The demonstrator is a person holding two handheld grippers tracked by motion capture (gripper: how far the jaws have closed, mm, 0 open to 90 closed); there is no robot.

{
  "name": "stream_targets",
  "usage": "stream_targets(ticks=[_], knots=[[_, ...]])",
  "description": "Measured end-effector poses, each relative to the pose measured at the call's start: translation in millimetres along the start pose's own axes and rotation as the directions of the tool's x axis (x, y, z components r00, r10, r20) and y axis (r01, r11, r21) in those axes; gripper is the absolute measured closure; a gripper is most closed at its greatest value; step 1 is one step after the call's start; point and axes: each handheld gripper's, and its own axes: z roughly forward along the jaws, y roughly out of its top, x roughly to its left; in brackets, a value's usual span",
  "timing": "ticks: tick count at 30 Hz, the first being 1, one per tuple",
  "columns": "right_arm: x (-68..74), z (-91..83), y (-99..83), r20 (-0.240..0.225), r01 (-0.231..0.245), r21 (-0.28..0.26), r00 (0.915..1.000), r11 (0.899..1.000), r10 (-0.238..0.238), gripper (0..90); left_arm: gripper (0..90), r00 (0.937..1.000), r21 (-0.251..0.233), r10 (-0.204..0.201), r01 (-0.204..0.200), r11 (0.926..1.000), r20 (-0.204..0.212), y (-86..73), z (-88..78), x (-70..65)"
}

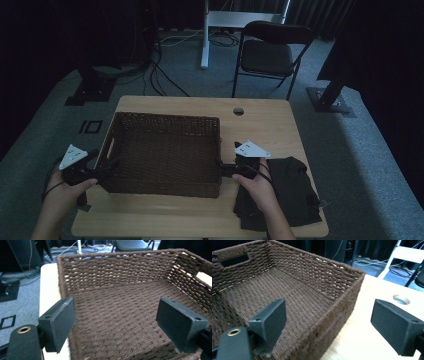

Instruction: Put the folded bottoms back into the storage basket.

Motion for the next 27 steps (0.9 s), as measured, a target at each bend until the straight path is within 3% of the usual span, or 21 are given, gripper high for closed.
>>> stream_targets(ticks=[3, 10, 17, 23, 27], knots=[[-4.1, -4.2, -1.2, 0.009, -0.002, 0.0, 1.0, 1.0, 0.002, 13.0, 16.6, 0.9997, -0.027, 0.014, -0.014, 0.9995, 0.018, 4.5, 1.9, -6.9], [-11.9, -13.5, -2.8, 0.042, -0.002, -0.012, 0.9991, 1.0, 0.002, 12.6, 16.5, 0.997, -0.022, 0.059, -0.057, 0.9981, 0.051, 13.2, 8.2, -24.6], [-20.3, -23.9, -5.9, 0.058, -0.007, -0.011, 0.9983, 1.0, 0.007, 12.6, 16.5, 0.9896, -0.034, 0.073, -0.07, 0.997, 0.124, 20.3, 19.5, -46.2], [-27.0, -31.4, -10.2, 0.071, -0.014, -0.007, 0.9973, 1.0, 0.015, 12.6, 16.5, 0.9821, -0.033, 0.108, -0.104, 0.994, 0.154, 26.0, 27.8, -64.0], [-31.2, -36.6, -13.7, 0.082, -0.017, -0.003, 0.9965, 1.0, 0.017, 12.6, 16.5, 0.9782, -0.038, 0.106, -0.101, 0.9942, 0.178, 29.2, 34.0, -73.9]])
